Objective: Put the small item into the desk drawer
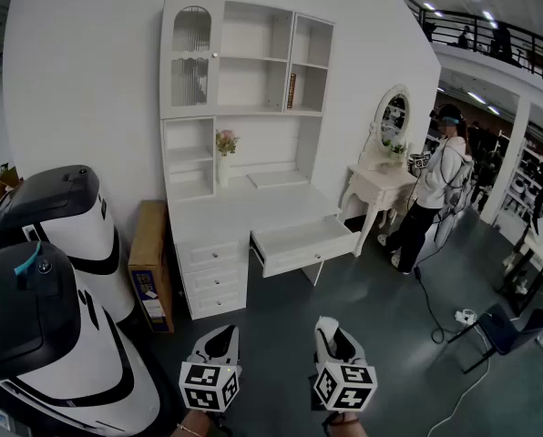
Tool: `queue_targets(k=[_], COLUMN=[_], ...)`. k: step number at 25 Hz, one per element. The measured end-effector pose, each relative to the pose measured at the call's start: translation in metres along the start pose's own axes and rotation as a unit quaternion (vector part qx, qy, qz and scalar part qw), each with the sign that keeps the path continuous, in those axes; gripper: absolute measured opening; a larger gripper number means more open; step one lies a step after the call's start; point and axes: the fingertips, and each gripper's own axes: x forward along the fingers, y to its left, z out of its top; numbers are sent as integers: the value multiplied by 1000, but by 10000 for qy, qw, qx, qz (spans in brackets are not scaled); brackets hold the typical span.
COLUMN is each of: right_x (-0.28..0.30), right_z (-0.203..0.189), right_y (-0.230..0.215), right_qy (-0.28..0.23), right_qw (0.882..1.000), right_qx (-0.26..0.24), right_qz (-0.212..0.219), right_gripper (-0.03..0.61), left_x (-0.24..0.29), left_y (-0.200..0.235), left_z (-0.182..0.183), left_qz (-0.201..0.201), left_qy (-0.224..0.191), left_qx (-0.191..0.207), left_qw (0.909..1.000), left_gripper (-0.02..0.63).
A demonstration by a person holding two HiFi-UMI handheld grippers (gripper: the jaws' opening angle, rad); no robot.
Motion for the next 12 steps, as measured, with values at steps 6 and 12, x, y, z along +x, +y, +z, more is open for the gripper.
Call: queue_targets(k=[6,12], right_x=[2,-2], right_z=[-3,-7], right_y=[11,18], right_qy=[59,4], right_qw=[10000,9999], right_qx=[-31,-60], right_qz=[8,-142], right_gripper=[161,161], left_x=[-4,-6], left_y=[10,15], left_z=[-1,-6], left_qz=[1,-149], left_qy=[32,74], left_qx=[-19,34], left_qw=[10000,9999], left_gripper=[-6,-6])
